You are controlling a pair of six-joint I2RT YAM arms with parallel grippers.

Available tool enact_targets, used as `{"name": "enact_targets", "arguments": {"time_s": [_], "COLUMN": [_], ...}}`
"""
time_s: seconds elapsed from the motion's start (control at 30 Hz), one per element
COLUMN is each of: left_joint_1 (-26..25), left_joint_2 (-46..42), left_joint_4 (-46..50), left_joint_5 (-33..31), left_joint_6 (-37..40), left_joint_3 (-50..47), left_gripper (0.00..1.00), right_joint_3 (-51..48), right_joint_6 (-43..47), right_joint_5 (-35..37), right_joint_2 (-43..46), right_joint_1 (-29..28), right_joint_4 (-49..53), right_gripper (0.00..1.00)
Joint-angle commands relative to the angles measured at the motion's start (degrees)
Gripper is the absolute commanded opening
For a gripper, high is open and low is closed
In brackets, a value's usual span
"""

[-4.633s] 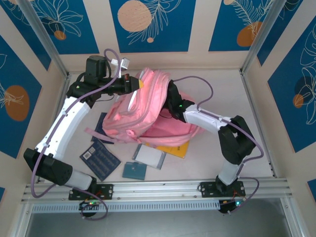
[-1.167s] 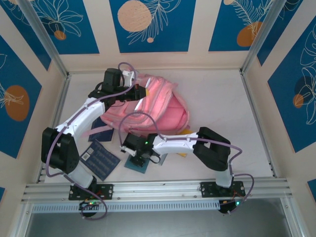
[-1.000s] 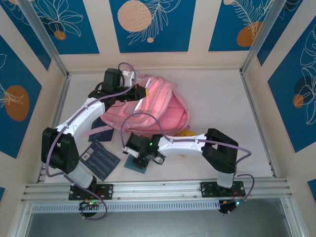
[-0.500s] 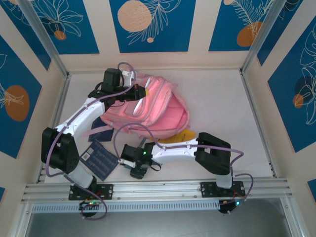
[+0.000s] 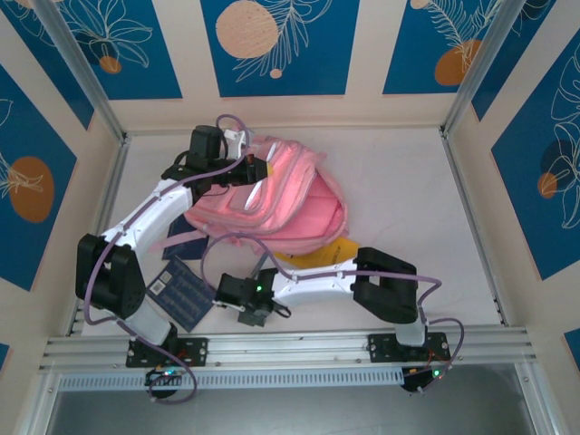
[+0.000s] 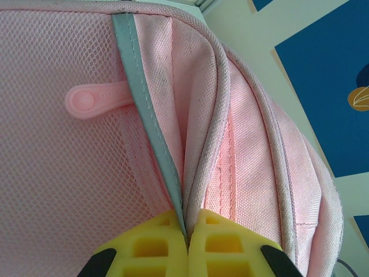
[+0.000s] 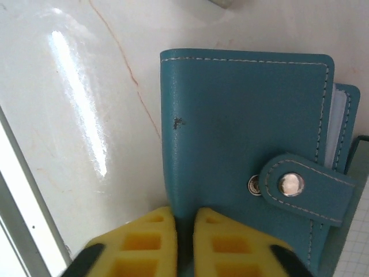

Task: Pack the student bag
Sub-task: Pick up the personal item from the bottom-center of the table.

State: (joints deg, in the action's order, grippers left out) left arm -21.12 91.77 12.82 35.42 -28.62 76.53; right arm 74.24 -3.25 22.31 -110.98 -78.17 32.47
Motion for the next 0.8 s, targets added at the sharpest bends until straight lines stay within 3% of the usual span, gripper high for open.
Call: {"name": "enact_targets", "arguments": {"time_s": [0.0,0.4,0.63,0.77], "left_joint_1": [1.15,1.17,1.17,1.17], "left_joint_2": [-1.8,-0.68,-0.54,-0.45], "left_joint_4": [-0.93,-1.19,-1.04,-1.05], "left_joint_5": [1.4,2.02,1.96,2.11], "left_joint_6": [-0.87,-1.13,-1.0,-1.05], "left_joint_3": [-0.3,-0.42,-0.42,-0.33], "left_gripper": [0.0,0.0,0.0,0.0], "right_joint_3": [-1.63,-10.35,-19.98,-25.18], "right_joint_6": [0.3,-5.05,-14.95,-18.87], "right_joint_5": [1.05,-13.97,-27.96,-32.07], "right_joint_2": [-0.64,16.06,28.42,34.99], "right_joint_1": [1.4,9.23,20.45,26.12], "right_joint_4": [0.58,-7.35,-15.61,-18.58], "right_gripper": [0.0,0.0,0.0,0.0]}}
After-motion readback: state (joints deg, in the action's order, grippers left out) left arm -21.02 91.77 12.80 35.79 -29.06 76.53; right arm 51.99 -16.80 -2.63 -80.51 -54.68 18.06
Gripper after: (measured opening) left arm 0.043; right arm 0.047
